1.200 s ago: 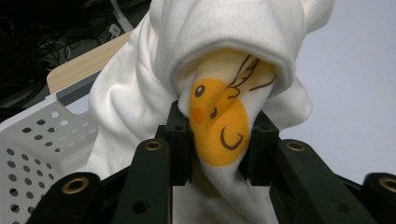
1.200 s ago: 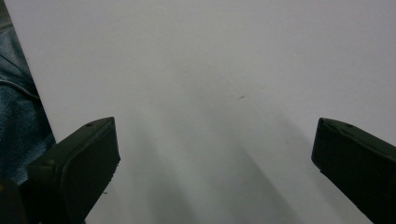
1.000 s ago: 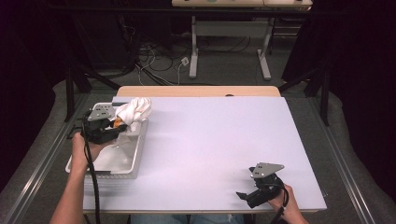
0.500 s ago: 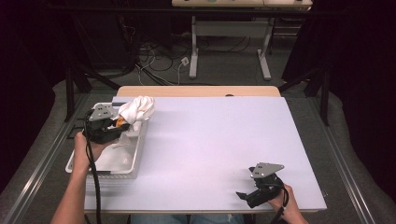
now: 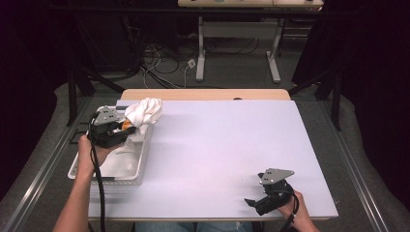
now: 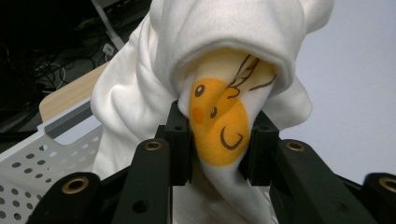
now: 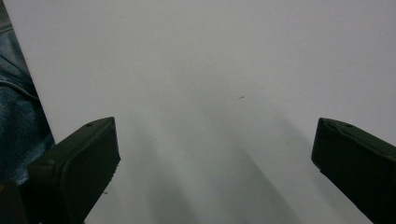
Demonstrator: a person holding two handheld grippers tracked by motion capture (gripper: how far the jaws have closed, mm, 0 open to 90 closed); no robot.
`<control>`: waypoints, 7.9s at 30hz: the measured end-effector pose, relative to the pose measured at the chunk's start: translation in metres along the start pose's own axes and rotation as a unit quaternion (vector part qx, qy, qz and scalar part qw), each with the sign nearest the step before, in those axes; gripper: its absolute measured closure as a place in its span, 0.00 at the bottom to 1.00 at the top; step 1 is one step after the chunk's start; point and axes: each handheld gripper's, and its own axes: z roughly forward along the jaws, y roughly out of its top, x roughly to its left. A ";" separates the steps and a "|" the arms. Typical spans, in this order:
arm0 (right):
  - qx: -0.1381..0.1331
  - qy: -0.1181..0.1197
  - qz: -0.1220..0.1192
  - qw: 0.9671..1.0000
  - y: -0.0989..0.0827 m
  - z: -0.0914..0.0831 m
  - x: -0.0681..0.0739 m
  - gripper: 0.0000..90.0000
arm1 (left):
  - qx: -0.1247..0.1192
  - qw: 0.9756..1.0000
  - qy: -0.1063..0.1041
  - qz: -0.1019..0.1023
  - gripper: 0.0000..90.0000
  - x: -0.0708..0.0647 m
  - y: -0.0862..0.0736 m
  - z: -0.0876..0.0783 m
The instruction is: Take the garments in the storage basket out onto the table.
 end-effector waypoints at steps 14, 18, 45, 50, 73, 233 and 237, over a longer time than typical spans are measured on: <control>0.001 -0.002 -0.002 1.000 0.000 0.000 0.000 0.01 | -0.013 1.000 -0.002 0.021 0.76 -0.012 0.017 -0.006; 0.000 -0.003 -0.002 1.000 0.000 0.000 0.000 0.01 | -0.020 0.999 -0.004 0.027 0.76 -0.014 0.022 -0.006; 0.000 -0.001 -0.002 1.000 0.000 0.000 0.000 0.01 | -0.019 0.997 -0.044 0.065 0.76 -0.045 0.060 0.008; 0.000 -0.001 -0.003 1.000 0.000 0.000 0.000 0.01 | -0.013 0.996 -0.045 0.074 0.76 -0.048 0.065 0.011; 0.001 0.000 -0.002 1.000 0.000 0.000 -0.001 0.01 | -0.017 0.995 -0.063 0.081 0.76 -0.065 0.099 0.028; -0.003 0.001 -0.003 1.000 0.000 -0.001 0.000 0.01 | 0.034 0.992 -0.096 0.069 0.00 -0.136 -0.008 0.046; -0.003 0.002 -0.002 1.000 0.000 -0.001 0.000 0.01 | 0.029 0.993 -0.091 0.071 0.00 -0.136 -0.015 0.036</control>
